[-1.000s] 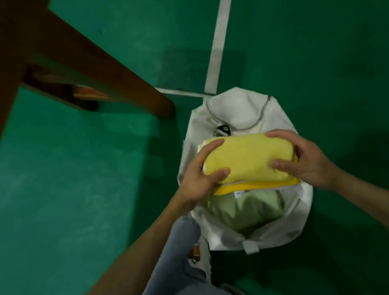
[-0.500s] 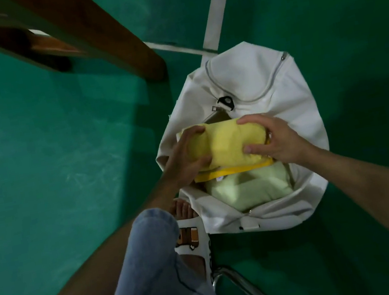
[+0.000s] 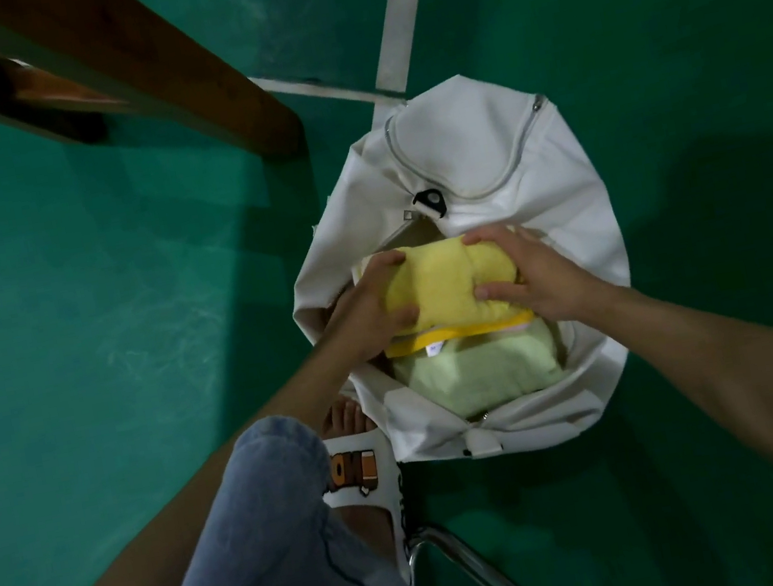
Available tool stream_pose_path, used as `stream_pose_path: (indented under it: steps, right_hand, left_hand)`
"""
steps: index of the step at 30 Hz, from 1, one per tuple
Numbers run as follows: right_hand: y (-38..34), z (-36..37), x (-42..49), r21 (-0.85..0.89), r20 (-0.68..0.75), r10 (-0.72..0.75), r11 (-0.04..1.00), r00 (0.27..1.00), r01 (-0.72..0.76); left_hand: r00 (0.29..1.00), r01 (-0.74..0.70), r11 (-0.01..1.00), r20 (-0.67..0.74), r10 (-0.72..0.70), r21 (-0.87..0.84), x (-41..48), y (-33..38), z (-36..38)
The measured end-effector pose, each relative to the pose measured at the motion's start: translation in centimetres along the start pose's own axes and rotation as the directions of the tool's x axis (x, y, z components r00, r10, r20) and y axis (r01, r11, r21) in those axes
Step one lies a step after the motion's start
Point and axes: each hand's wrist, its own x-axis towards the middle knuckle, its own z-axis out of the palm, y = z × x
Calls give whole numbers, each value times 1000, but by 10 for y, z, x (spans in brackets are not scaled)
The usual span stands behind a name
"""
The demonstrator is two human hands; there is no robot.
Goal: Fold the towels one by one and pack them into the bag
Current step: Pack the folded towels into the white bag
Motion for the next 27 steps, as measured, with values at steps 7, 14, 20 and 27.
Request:
stream_pose_path:
  steps: [7,14,20,27]
  right_hand:
    - [1,-1,-1,-29,27,-8,1000,1000,9]
    - [-10,1,-13,22,-96,-3,1000,995,6]
    - [-27,13,-55,67,-421,200,979,885,-190]
    - [-31,23,-48,-2,-213,262,963,941,-268]
  left_hand:
    - [999,48,854,-43,-30,517,-30,59,-24]
    - [951,-309,916,52,306,257,28,70,13]
    - [952,-299,915,14,307,269,32,33,31]
    - [950,-302,905,18,311,301,33,35,34]
